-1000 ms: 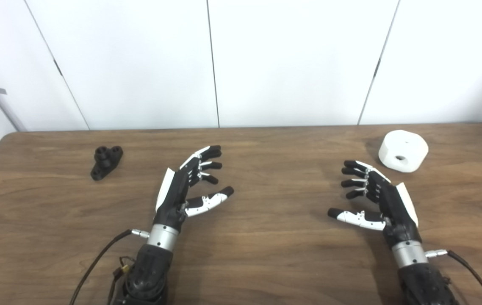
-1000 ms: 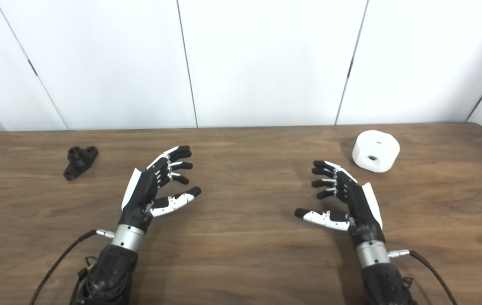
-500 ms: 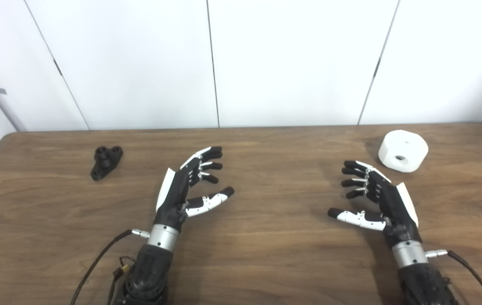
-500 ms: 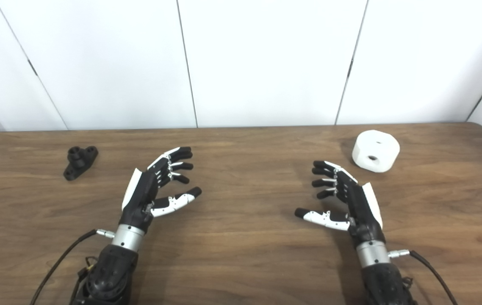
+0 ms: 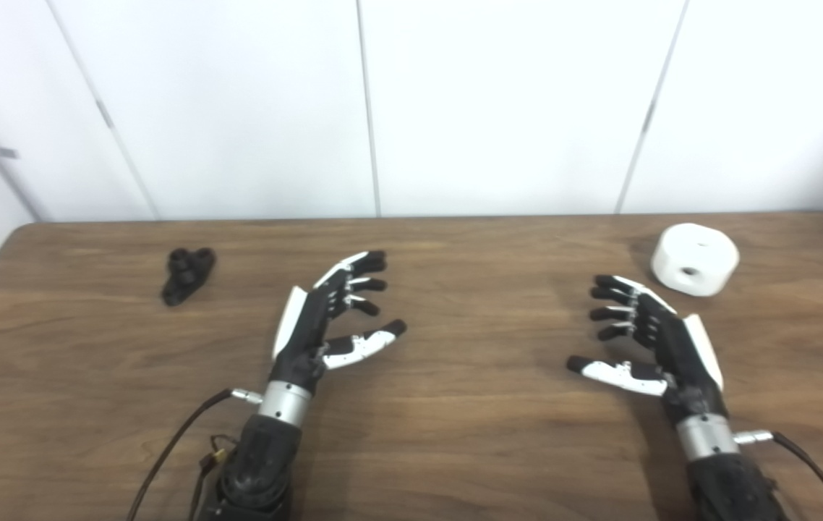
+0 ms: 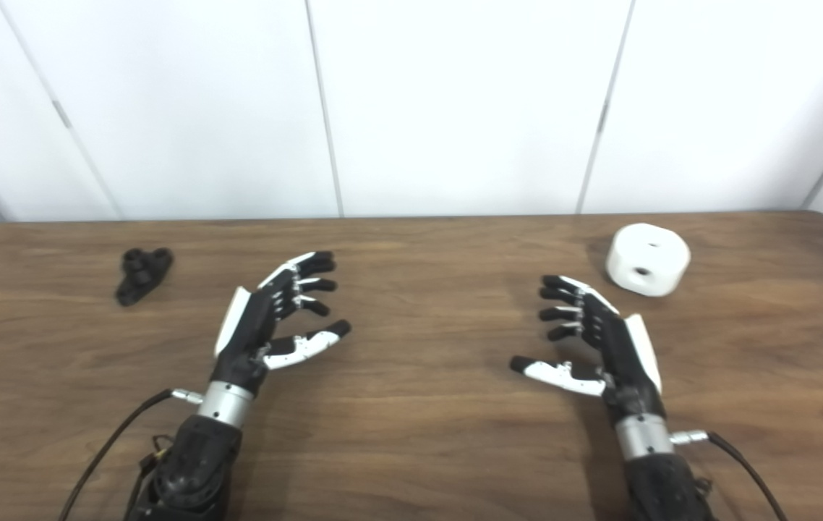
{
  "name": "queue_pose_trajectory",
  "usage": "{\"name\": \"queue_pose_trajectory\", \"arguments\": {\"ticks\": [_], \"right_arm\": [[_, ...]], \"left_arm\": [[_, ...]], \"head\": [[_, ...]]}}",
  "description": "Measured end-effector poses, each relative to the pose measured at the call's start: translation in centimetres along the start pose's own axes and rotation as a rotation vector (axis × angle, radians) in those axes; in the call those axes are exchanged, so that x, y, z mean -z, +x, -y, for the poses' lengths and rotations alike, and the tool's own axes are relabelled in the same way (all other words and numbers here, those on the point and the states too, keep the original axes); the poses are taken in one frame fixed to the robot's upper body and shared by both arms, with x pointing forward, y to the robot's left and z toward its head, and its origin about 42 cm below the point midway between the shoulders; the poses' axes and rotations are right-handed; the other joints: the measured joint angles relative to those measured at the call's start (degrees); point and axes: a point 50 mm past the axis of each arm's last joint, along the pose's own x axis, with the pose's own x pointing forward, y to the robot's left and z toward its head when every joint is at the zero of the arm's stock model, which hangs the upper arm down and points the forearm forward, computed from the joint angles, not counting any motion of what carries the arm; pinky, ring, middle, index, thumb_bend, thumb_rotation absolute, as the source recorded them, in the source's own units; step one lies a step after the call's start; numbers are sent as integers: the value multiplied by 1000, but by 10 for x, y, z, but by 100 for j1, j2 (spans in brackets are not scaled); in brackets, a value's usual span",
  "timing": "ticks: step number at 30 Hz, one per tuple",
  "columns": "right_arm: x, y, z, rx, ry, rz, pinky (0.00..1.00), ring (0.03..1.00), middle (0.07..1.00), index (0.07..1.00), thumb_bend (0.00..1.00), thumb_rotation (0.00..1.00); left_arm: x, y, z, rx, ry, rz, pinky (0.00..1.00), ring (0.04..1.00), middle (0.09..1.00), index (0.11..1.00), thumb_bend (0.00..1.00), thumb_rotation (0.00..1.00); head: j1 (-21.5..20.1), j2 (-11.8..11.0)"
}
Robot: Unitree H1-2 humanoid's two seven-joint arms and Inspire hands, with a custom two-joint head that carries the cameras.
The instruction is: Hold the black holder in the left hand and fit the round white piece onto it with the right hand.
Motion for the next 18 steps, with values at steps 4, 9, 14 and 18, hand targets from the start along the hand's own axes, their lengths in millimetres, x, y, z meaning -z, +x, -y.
{"name": "queue_pose_trajectory", "arguments": {"ticks": [4, 9, 14, 18], "right_arm": [[4, -2, 14, 4, -16, -8, 540, 663, 753, 766, 758, 33], [6, -6, 27, 15, -27, -20, 550, 679, 760, 773, 731, 33], [3, -7, 25, 12, -54, -11, 536, 673, 763, 770, 717, 19], [3, -7, 24, 11, -63, -12, 530, 664, 763, 770, 707, 1]], "left_arm": [[-1, 2, 7, 3, -3, 1, 540, 728, 805, 803, 631, 0], [-2, 14, 29, 9, -22, 8, 547, 730, 809, 802, 631, 0], [-5, 23, 45, 26, -29, 30, 544, 726, 799, 792, 632, 0], [-5, 23, 45, 11, -33, 37, 542, 725, 800, 792, 635, 0]], "head": [[702, -263], [952, -431], [996, -484], [996, -458]]}}
